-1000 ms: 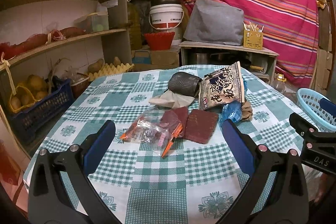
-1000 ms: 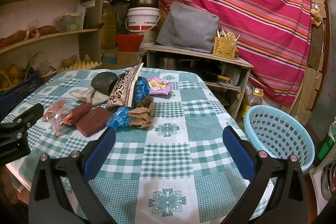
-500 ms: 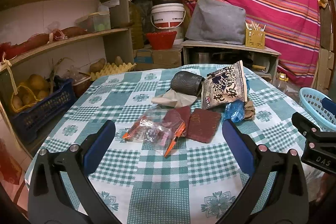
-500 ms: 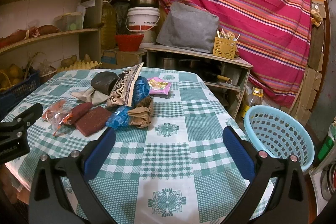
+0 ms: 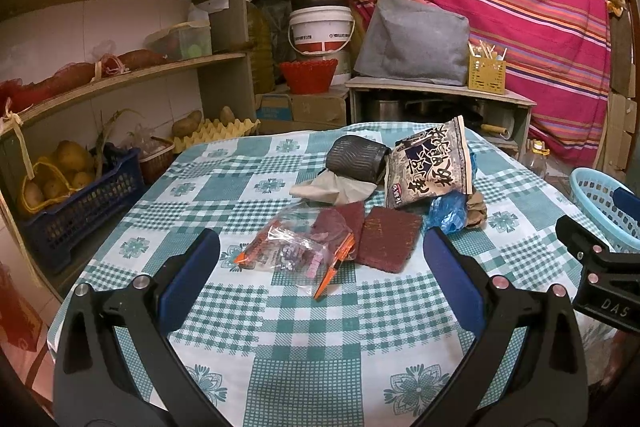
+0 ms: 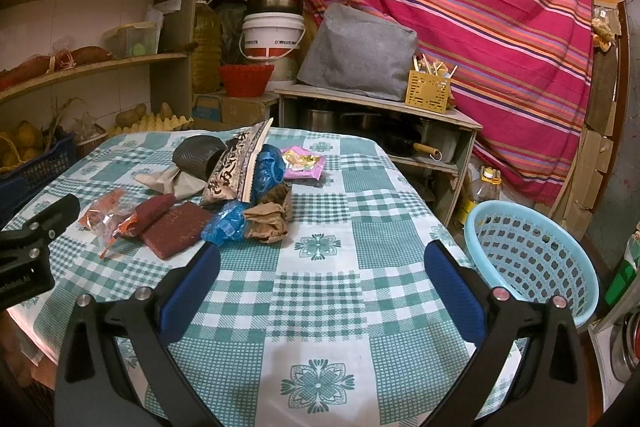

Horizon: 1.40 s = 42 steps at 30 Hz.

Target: Collect trash

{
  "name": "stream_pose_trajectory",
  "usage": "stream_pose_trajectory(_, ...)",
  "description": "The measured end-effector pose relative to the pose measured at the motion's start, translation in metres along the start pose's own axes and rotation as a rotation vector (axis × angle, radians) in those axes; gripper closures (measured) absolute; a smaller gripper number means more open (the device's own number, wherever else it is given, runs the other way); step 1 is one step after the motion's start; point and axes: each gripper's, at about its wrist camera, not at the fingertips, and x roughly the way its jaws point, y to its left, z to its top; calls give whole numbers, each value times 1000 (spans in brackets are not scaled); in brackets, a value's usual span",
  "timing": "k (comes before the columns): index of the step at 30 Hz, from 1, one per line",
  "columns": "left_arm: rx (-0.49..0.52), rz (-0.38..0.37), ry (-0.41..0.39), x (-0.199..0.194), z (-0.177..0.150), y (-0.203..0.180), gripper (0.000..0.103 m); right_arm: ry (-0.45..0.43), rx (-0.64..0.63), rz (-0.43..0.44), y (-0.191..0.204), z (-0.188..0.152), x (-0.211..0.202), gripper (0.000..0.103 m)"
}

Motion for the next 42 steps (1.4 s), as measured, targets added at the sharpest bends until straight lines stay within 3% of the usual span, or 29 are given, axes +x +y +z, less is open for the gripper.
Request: stream_pose_trajectory(42,-67,-12,48,7,-1,22,5,3,-12,-1,-5,-5,8,4)
